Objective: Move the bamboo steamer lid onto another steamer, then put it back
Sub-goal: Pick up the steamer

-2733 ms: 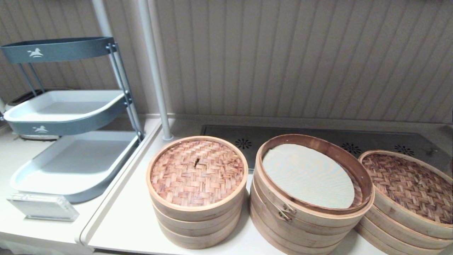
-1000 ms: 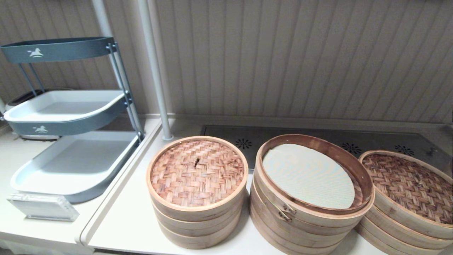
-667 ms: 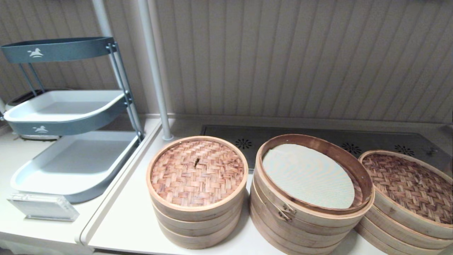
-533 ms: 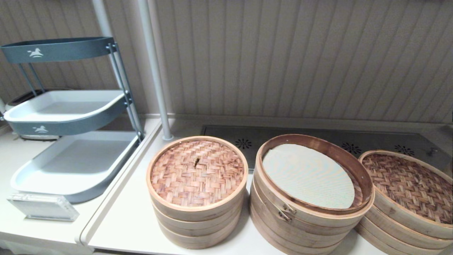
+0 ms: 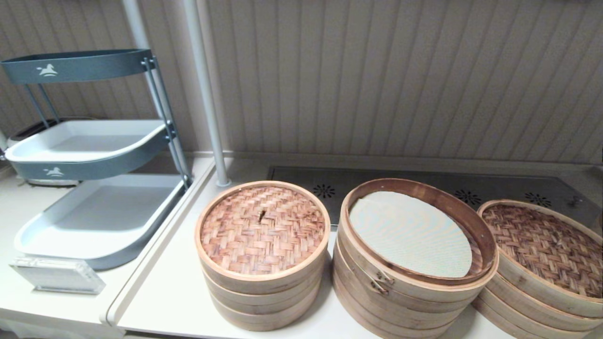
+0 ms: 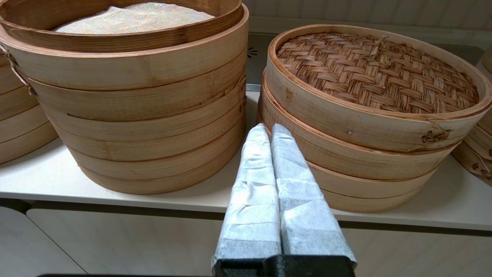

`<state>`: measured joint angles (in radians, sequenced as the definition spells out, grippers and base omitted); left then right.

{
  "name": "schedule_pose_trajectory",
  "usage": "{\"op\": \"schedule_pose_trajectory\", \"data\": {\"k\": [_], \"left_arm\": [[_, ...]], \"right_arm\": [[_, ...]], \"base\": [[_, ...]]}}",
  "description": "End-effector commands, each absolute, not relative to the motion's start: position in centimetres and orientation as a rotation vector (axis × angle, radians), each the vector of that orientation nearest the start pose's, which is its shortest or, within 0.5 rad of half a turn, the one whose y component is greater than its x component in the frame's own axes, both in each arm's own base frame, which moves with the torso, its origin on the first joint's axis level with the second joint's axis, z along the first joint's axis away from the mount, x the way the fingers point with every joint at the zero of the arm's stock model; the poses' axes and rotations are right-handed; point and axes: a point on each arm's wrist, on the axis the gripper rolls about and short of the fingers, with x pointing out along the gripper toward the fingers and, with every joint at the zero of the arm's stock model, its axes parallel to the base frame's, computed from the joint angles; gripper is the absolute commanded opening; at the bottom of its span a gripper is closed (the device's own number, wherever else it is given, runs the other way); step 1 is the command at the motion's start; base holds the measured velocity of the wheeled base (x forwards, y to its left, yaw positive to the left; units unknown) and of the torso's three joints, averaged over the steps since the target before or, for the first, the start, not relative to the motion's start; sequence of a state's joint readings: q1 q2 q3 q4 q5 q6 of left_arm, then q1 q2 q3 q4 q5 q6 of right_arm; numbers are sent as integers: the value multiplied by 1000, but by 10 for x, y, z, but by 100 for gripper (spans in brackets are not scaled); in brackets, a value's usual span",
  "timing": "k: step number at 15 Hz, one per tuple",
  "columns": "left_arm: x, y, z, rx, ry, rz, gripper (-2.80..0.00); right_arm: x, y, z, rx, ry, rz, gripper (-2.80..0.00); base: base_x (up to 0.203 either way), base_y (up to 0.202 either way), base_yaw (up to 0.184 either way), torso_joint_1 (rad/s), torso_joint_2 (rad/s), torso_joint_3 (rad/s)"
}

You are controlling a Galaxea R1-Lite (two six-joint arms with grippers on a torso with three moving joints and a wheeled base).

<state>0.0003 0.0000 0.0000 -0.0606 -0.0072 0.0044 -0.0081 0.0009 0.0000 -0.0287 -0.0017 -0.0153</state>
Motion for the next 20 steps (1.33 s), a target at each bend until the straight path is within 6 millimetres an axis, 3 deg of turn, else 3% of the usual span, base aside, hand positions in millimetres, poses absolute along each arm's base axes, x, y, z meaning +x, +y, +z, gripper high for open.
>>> {"op": "schedule_pose_trajectory", "data": {"k": [1, 15, 20], "left_arm": [[-21, 0, 75, 5, -38, -6, -280], [-21, 0, 75, 5, -38, -8, -280], [-21, 0, 75, 5, -38, -6, -280]], "right_arm": [[-21, 0, 72, -15, 0, -11, -280], [-22, 0, 74, -41, -14, -3, -280], [-29, 2, 104, -46, -52, 45, -280]], "base": [[0, 0, 0, 0, 0, 0], [0, 0, 0, 0, 0, 0], [0, 0, 0, 0, 0, 0]]}}
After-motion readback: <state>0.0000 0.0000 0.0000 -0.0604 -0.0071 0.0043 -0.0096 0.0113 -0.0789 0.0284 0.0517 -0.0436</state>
